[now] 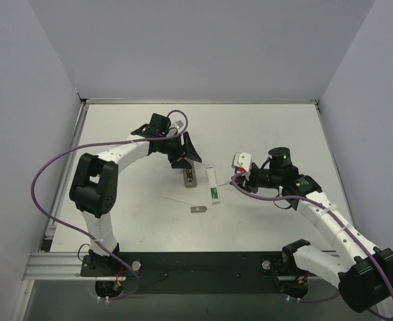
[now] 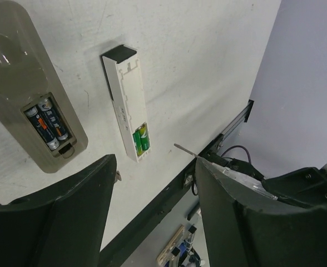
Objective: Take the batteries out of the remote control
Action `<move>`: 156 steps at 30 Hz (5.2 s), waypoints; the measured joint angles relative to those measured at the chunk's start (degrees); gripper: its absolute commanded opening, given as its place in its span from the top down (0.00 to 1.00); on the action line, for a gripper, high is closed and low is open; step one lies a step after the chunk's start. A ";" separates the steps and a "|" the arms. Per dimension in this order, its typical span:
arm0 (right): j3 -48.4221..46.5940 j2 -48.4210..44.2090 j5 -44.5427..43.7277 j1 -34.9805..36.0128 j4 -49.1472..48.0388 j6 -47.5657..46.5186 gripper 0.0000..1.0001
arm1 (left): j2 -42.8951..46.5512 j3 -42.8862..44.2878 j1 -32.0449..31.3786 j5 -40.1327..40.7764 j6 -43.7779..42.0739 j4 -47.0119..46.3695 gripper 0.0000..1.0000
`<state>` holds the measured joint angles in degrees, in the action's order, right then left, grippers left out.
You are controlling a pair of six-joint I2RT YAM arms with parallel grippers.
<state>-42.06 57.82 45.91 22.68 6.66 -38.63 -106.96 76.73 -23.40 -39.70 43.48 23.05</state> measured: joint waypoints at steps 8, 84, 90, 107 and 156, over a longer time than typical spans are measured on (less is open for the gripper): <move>3.19 0.83 0.48 1.97 -1.64 -3.28 1.00 | -7.30 4.52 -2.97 0.85 -2.62 2.03 0.31; 14.23 -1.86 -12.26 12.22 -18.84 4.87 1.00 | -18.64 9.33 -6.19 -2.58 -9.73 5.20 0.56; 10.05 -2.34 -12.55 12.31 -13.16 2.38 1.00 | -18.69 9.57 -6.19 -2.54 -10.27 5.75 0.56; 0.22 1.99 -14.40 12.85 2.64 -5.51 1.00 | -19.54 9.84 -6.19 -3.43 -10.25 6.14 0.61; -7.06 13.90 -18.32 19.65 3.52 -10.32 1.00 | -20.31 9.90 -5.73 -5.42 -9.44 6.10 0.65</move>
<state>-49.12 71.72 27.59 42.33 10.17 -48.95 -127.26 86.63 -29.12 -45.12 34.04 29.15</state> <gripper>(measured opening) 0.130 0.358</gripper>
